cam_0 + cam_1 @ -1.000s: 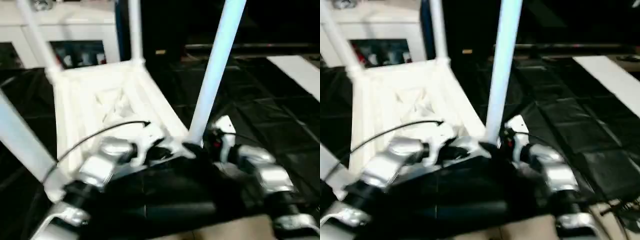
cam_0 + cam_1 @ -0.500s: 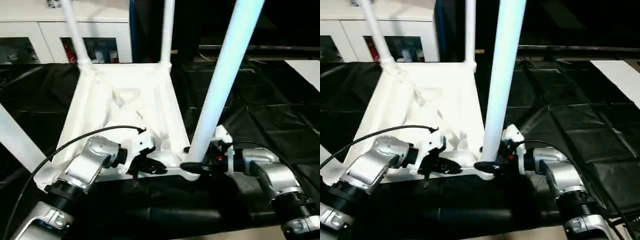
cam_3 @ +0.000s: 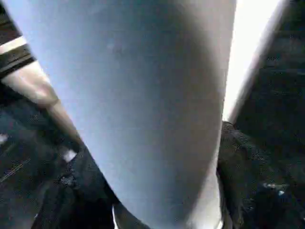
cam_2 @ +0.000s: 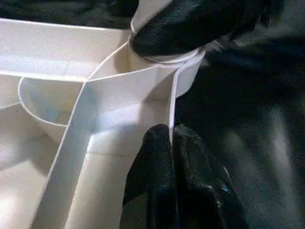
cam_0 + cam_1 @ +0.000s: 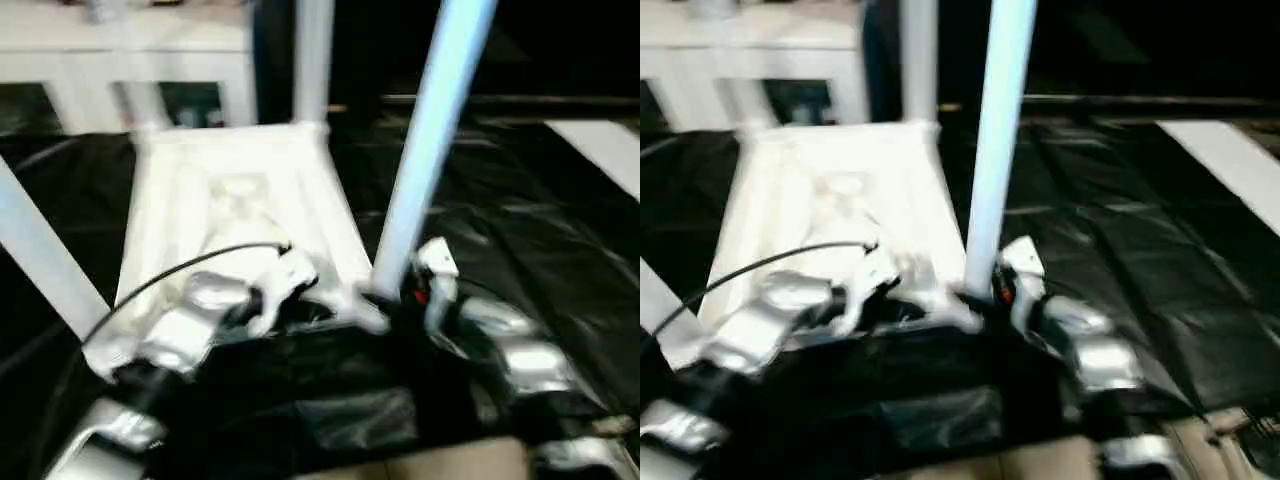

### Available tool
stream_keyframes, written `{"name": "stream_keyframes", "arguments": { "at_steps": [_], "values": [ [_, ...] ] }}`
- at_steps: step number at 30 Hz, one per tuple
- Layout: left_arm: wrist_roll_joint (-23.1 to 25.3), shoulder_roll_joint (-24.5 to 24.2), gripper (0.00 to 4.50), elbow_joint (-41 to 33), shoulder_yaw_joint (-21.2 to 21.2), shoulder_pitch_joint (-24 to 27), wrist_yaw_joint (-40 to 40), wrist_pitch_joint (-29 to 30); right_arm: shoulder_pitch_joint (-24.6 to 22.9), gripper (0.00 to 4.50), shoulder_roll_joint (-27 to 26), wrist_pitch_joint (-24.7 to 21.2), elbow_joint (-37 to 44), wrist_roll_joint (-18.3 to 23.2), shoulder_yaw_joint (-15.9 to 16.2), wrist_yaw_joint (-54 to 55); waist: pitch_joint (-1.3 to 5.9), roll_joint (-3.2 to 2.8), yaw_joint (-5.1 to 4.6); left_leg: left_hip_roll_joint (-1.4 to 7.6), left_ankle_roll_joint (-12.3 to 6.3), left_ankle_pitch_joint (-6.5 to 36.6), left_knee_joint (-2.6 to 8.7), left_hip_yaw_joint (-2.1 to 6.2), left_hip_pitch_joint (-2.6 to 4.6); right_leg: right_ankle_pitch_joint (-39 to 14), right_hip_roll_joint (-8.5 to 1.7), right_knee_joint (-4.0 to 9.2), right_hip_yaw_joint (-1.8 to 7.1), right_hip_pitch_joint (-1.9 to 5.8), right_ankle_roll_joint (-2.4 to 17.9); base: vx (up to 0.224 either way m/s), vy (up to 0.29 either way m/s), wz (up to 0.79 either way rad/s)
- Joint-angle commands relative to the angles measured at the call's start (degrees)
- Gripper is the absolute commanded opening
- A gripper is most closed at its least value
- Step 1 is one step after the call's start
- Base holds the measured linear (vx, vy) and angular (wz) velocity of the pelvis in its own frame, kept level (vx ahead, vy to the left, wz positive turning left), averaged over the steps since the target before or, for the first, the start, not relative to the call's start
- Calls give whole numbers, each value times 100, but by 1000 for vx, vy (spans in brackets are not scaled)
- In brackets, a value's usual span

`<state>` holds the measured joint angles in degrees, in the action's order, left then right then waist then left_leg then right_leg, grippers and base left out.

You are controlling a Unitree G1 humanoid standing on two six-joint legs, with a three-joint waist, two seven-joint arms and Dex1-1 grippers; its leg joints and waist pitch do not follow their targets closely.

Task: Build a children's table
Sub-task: Rotate leg to tighten

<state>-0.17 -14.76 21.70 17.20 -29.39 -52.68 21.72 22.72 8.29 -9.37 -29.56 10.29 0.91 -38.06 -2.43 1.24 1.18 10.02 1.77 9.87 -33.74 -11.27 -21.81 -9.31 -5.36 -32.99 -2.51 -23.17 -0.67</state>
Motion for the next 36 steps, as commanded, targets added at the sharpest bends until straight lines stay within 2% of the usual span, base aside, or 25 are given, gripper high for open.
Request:
{"name": "stream_keyframes", "arguments": {
  "at_steps": [1,3,4,5,6,7,8,9,10,11,12,13,16,18,19,20,22,24,25,26,29,30,32,34,36],
  "values": [
    [0,310,0,100,-160,-147,680,91,-114,255,-300,-200,-406,-140,28,729,245,24,-48,274,348,2837,503,249,168,-3639,-317,560,108,56,568,0,0,0],
    [-8,537,0,118,-187,-157,916,109,-101,254,-533,-237,-479,-79,-45,987,234,42,-99,260,327,3048,485,264,195,-3846,-308,616,78,24,479,0,0,0],
    [-9,595,0,122,-193,-159,973,110,-98,254,-590,-241,-494,-72,-54,1037,236,31,-133,260,310,3117,486,269,195,-3863,-306,636,70,24,443,0,0,0],
    [-20,788,0,98,-171,-146,1066,114,-36,254,-780,-137,-582,-179,27,1181,242,64,-153,264,288,3104,503,283,161,-3839,-310,637,51,56,411,0,0,0],
    [-30,870,0,71,-137,-133,1068,112,4,254,-842,-81,-607,-248,124,1150,238,42,-161,267,293,3136,508,285,166,-3829,-311,640,47,45,416,0,0,0],
    [-34,918,0,30,-86,-110,1031,117,50,254,-853,38,-624,-372,270,1089,237,40,-191,267,308,3206,527,305,151,-3799,-306,651,14,69,407,0,0,0],
    [-32,937,0,9,-44,-95,1005,110,92,254,-858,139,-652,-443,360,1045,231,20,-188,272,320,3332,530,312,176,-3789,-311,677,-2,51,392,0,0,0],
    [-28,914,0,-13,-5,-78,946,74,127,254,-869,167,-655,-375,344,935,232,32,-202,273,312,3386,527,311,195,-3761,-313,691,-6,37,400,0,0,0],
    [-15,898,0,-21,27,-65,917,30,163,289,-910,178,-667,-274,279,868,230,12,-215,277,308,3455,536,324,204,-3656,-318,696,-21,49,441,0,0,0],
    [-14,862,0,-41,39,-55,881,29,188,310,-905,187,-658,-220,258,781,229,43,-225,282,300,3453,546,327,191,-3586,-318,696,-30,66,459,0,0,0],
    [-15,841,0,-52,41,-50,866,38,200,324,-894,200,-653,-209,260,744,235,21,-219,293,301,3401,569,340,160,-3403,-330,665,-20,98,518,0,0,0],
    [-25,774,0,-84,48,-32,796,7,213,324,-830,189,-604,-188,291,593,234,47,-217,289,296,3364,570,321,155,-3319,-329,660,-1,78,561,0,0,0],
    [-54,569,0,-186,73,25,590,-32,224,351,-567,241,-455,-222,435,192,246,51,-203,291,233,3194,564,305,137,-3177,-349,634,27,101,654,0,0,0],
    [-55,430,0,-263,99,74,377,-82,204,351,-354,241,-316,-195,484,-270,248,53,-191,298,191,3032,564,281,131,-3002,-350,614,54,96,734,0,0,0],
    [-55,430,0,-263,99,74,377,-82,204,351,-354,241,-316,-195,484,-270,254,57,-179,297,170,2992,558,278,134,-2953,-349,609,56,104,756,0,0,0],
    [-75,245,0,-373,136,138,87,-84,140,351,7,203,-43,-41,564,-1002,273,62,-149,311,86,2731,556,260,96,-2637,-351,561,77,158,850,0,0,0],
    [-110,79,0,-471,181,190,-202,-116,79,351,368,147,206,119,596,-1609,280,64,-112,323,-18,2432,551,214,98,-2200,-330,516,104,150,1002,0,0,0],
    [-147,-89,0,-551,242,224,-477,-151,54,351,732,118,342,209,562,-2102,301,77,-48,323,-133,2109,519,187,84,-1900,-335,459,116,193,1097,0,0,0],
    [-177,-170,0,-591,273,241,-630,-176,58,351,910,103,359,243,528,-2308,302,75,-15,331,-167,2020,513,180,96,-1800,-337,450,122,189,1138,0,0,0],
    [-236,-326,0,-695,331,269,-875,-111,84,351,1234,47,346,323,466,-2669,297,66,24,332,-223,1960,470,129,150,-1640,-311,427,144,141,1285,0,0,0],
    [-263,-446,0,-754,379,285,-1075,-130,112,351,1441,74,294,343,410,-2882,307,88,109,333,-317,1690,431,75,153,-1506,-316,384,163,145,1365,0,0,0],
    [-270,-518,0,-774,395,286,-1178,-141,127,351,1593,68,278,358,375,-3043,309,51,135,348,-299,1591,412,53,180,-1408,-299,358,175,117,1414,0,0,0],
    [-288,-631,0,-806,402,289,-1315,-185,127,351,1885,77,307,393,342,-3399,347,55,186,359,-346,1184,394,38,146,-884,-273,262,152,200,1541,0,0,0],
    [-297,-653,0,-809,403,285,-1350,-168,118,351,1967,26,341,433,329,-3515,347,57,209,350,-392,1039,385,29,133,-688,-262,232,143,219,1576,0,0,0],
    [-302,-687,0,-805,403,278,-1412,-155,66,351,2161,-53,456,497,343,-3783,342,62,211,350,-403,1068,387,36,118,-770,-269,238,131,240,1581,0,0,0]
  ]
}}
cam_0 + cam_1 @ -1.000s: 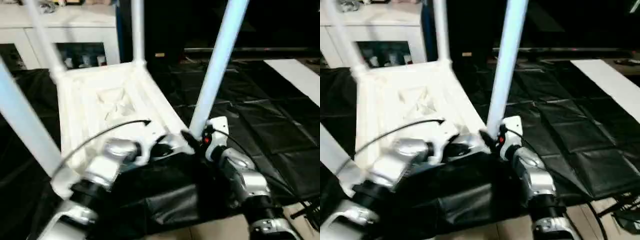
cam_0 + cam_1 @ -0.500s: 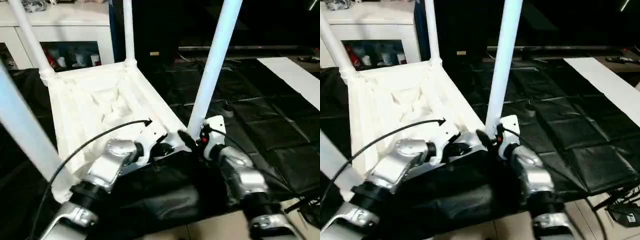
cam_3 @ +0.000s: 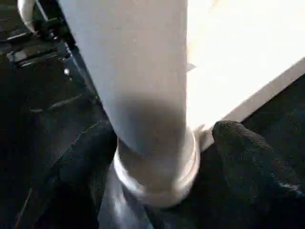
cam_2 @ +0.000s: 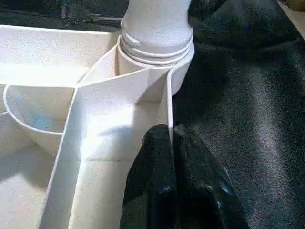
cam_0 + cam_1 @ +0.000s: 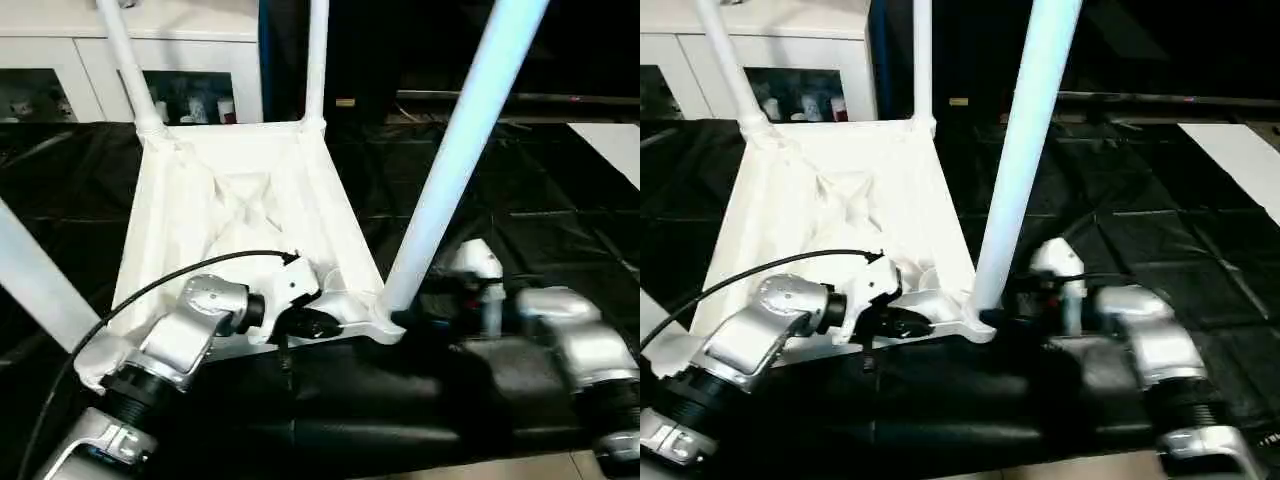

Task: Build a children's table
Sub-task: Rotate leg to tighten

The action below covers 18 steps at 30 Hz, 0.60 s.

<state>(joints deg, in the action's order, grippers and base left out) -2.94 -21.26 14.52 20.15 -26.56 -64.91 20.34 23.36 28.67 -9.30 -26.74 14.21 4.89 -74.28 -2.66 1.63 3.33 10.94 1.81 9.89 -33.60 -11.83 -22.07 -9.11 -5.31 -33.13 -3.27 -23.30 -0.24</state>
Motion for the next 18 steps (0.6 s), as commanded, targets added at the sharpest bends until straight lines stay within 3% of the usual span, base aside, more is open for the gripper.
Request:
{"name": "stream_keyframes", "arguments": {
  "at_steps": [1,5,8,18],
  "values": [
    [-29,-54,0,-90,112,-3,-208,-18,-41,351,244,-74,249,119,-26,-308,353,29,5,265,-383,1145,377,93,143,-939,-278,269,208,254,1508,0,0,0],
    [-65,-95,0,-128,142,4,-230,-13,-73,351,431,15,243,34,28,-409,324,20,1,273,-185,1578,404,110,168,-1678,-289,343,208,218,1335,0,0,0],
    [-72,-98,0,-165,162,19,-242,4,-76,351,398,157,247,-15,4,-302,331,13,-12,272,-83,1713,412,128,178,-1871,-290,366,207,203,1243,0,0,0],
    [-70,-82,0,-152,206,-14,-268,-7,-14,351,110,63,390,40,134,-181,368,-12,-11,263,-167,1397,391,120,158,-1187,-271,288,202,236,1426,0,0,0]
  ]
}}
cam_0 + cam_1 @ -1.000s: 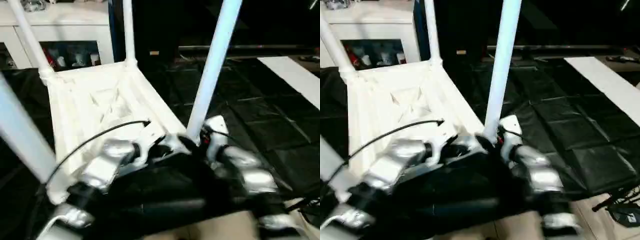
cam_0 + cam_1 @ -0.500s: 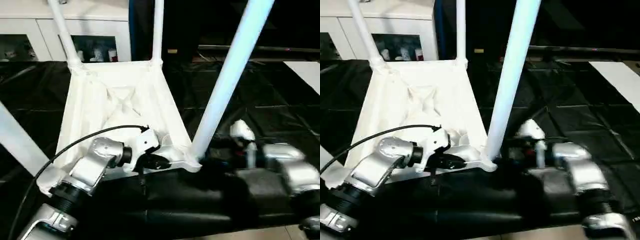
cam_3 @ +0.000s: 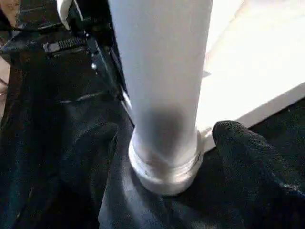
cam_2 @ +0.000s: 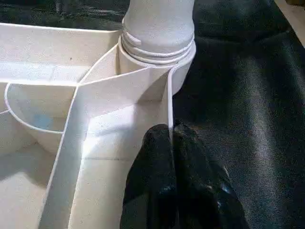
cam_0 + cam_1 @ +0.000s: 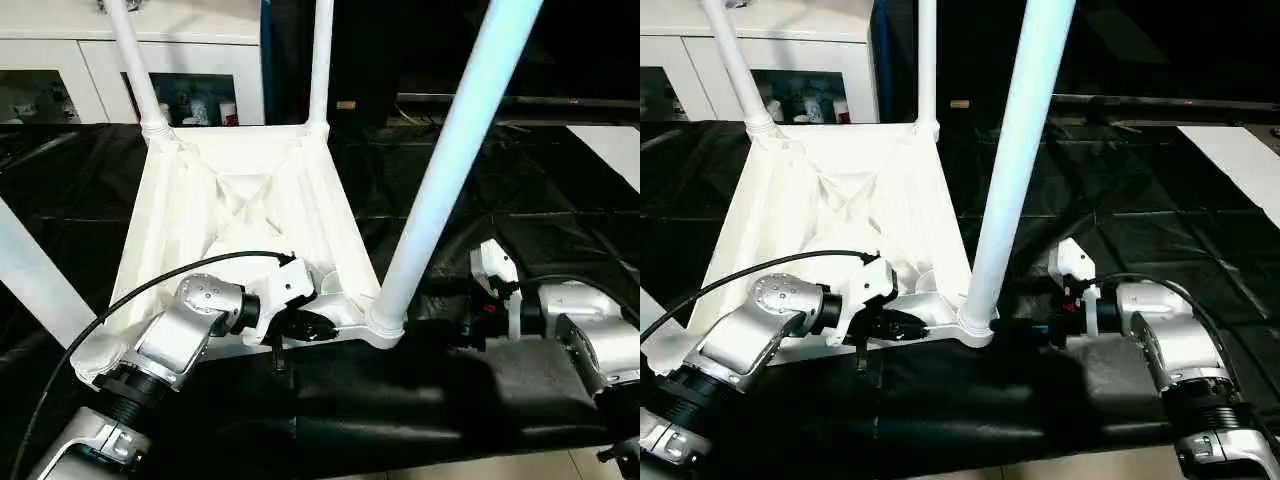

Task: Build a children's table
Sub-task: Rotate leg to tighten

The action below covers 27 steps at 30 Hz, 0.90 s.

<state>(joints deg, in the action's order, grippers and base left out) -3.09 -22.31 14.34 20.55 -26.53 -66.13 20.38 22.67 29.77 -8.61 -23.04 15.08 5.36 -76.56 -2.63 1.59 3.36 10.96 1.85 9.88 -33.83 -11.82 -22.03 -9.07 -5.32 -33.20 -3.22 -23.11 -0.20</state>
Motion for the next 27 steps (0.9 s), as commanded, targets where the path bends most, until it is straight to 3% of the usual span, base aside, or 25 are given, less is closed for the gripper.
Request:
{"name": "stream_keyframes", "arguments": {
  "at_steps": [1,8,21,27],
  "values": [
    [-50,26,0,-127,172,-26,-143,-9,109,351,-103,-12,-68,-100,143,108,372,-12,-11,259,-179,1359,408,118,157,-1130,-268,286,193,216,1446,0,0,0],
    [-45,21,0,-150,169,-25,-127,3,141,315,-197,-17,-165,-213,262,191,368,-6,-3,258,-113,1417,417,119,161,-1144,-270,282,196,231,1430,0,0,0],
    [-34,42,0,-200,117,45,38,69,227,207,-421,-58,-423,-301,360,378,365,-1,-7,256,-144,1353,407,117,161,-1204,-276,279,197,230,1411,0,0,0],
    [53,233,0,-53,0,-20,469,109,26,201,-562,-144,-291,-264,389,541,331,-1,-16,256,-7,1765,427,128,187,-1857,-284,362,208,183,1223,0,0,0]
  ]
}}
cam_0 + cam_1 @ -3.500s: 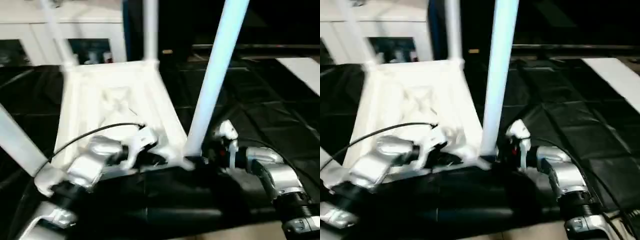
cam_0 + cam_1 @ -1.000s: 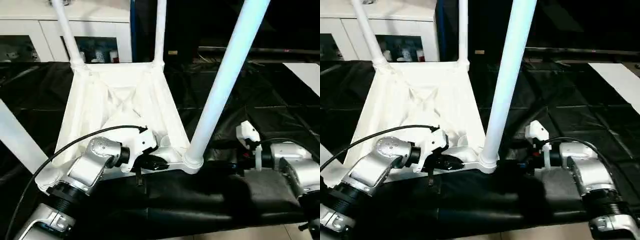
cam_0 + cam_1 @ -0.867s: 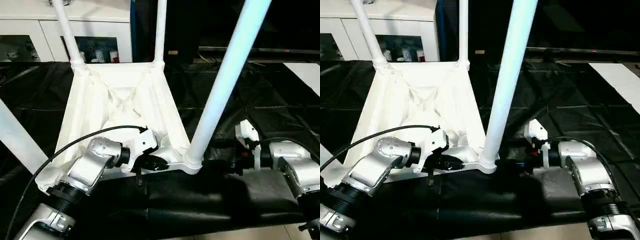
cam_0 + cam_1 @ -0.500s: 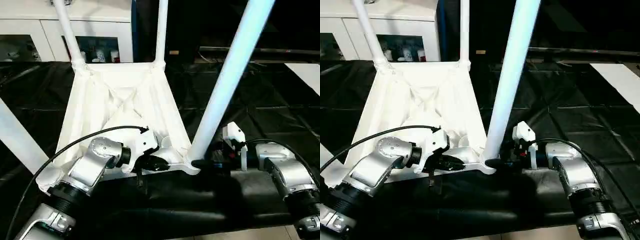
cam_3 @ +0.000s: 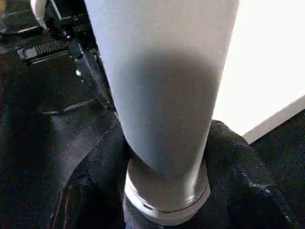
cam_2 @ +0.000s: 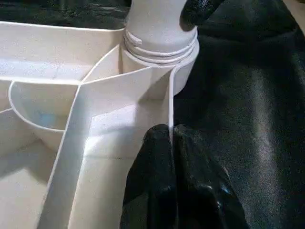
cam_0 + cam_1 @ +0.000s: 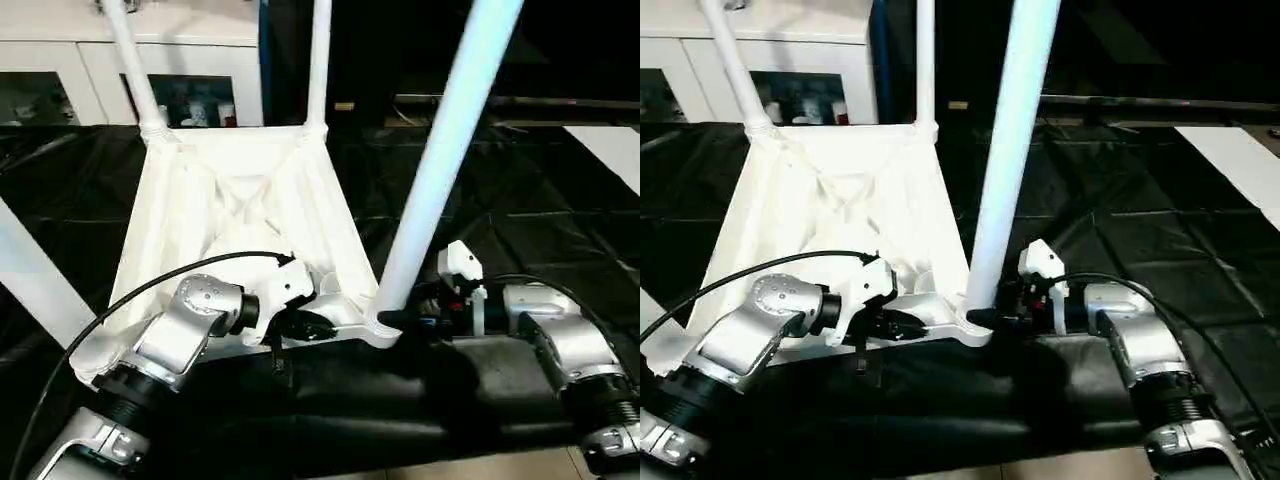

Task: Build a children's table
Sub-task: Rotate leg to tighten

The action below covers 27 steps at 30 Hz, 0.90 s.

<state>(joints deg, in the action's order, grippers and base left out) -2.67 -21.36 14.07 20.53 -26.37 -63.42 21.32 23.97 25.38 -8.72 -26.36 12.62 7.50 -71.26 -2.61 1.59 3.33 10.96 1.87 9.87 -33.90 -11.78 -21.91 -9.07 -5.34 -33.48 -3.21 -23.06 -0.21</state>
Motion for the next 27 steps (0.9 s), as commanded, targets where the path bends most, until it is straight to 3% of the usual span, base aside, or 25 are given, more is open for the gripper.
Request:
{"name": "stream_keyframes", "arguments": {
  "at_steps": [1,5,6,9,11,14,15,16,17,19,20,21,22,23,24,25,26,27],
  "values": [
    [49,231,0,55,-54,-90,393,33,-188,200,-190,-143,82,-27,155,170,320,-7,-17,251,24,1862,438,123,184,-1993,-277,412,210,162,1176,0,0,0],
    [243,685,0,486,-245,-367,1305,126,-320,199,-735,-228,-94,-213,-113,1544,288,-36,-76,228,236,2287,469,179,186,-2660,-274,475,170,136,936,0,0,0],
    [268,781,0,565,-290,-414,1494,133,-317,198,-852,-254,-140,-252,-162,1824,293,-30,-102,212,290,2443,467,206,193,-2980,-288,517,142,136,794,-58,12,-7],
    [322,1346,0,925,-492,-648,2430,205,-291,198,-1518,-175,-461,-533,-267,3213,276,-70,-235,194,361,2775,474,273,177,-3432,-298,601,63,124,582,-66,21,-11],
    [324,1397,0,937,-509,-658,2498,212,-294,198,-1584,-165,-466,-566,-253,3303,265,-54,-324,174,350,3082,469,327,171,-3793,-303,699,-41,144,358,0,0,0],
    [317,1654,0,922,-453,-687,2609,232,-242,198,-2018,-190,-509,-653,-97,3618,252,-105,-416,172,319,3326,477,372,186,-3793,-296,765,-118,137,337,0,0,0],
    [315,1726,0,880,-390,-670,2564,247,-224,198,-2173,-147,-465,-692,37,3617,242,-134,-449,181,325,3515,495,401,206,-3774,-291,800,-173,152,312,0,0,0],
    [342,1706,0,842,-312,-642,2472,234,-201,198,-2257,-122,-435,-639,82,3508,220,-185,-475,211,371,3851,514,428,287,-3638,-279,840,-240,129,337,0,0,0],
    [379,1702,0,840,-273,-628,2421,214,-189,232,-2330,-114,-412,-617,93,3463,212,-196,-520,231,393,4090,557,462,307,-3461,-265,835,-300,182,349,0,0,0],
    [383,1661,0,819,-238,-600,2336,222,-165,266,-2389,-138,-380,-550,78,3401,197,-188,-540,254,404,4253,616,468,294,-3265,-279,782,-300,232,396,0,0,0],
    [378,1578,0,784,-204,-566,2211,197,-146,271,-2393,-167,-331,-493,83,3288,177,-170,-546,252,409,4312,626,457,297,-3319,-277,796,-302,211,397,0,0,0],
    [357,1483,0,744,-179,-535,2089,215,-143,271,-2345,-168,-277,-471,113,3186,148,-165,-571,233,429,4413,618,453,324,-3564,-296,841,-349,192,340,0,0,0],
    [342,1363,0,688,-142,-498,1939,223,-153,287,-2256,-164,-208,-458,159,3050,114,-189,-598,238,460,4613,653,468,337,-3783,-272,861,-461,229,217,0,0,0],
    [336,1261,0,648,-115,-469,1808,195,-163,304,-2184,-154,-157,-468,193,2947,114,-169,-622,254,471,4687,690,471,300,-3766,-263,826,-482,281,175,0,0,0],
    [308,1111,0,570,-98,-423,1619,203,-190,304,-2041,-167,-64,-427,219,2712,137,-188,-600,292,520,4738,752,471,276,-3597,-303,720,-411,343,224,0,0,0],
    [284,934,0,497,-75,-376,1388,143,-213,304,-1868,-184,23,-362,215,2436,145,-153,-598,252,540,4621,683,441,351,-3703,-367,768,-332,233,286,0,0,0],
    [203,575,0,320,-39,-276,884,103,-260,304,-1485,-218,200,-198,184,1825,163,-103,-595,154,411,4138,514,437,389,-4219,-483,917,-338,181,199,0,0,0],
    [190,480,0,278,-35,-252,745,98,-268,304,-1383,-215,238,-157,175,1653,159,-99,-574,145,328,3836,474,429,341,-4397,-545,935,-306,200,172,0,0,0]
  ]
}}
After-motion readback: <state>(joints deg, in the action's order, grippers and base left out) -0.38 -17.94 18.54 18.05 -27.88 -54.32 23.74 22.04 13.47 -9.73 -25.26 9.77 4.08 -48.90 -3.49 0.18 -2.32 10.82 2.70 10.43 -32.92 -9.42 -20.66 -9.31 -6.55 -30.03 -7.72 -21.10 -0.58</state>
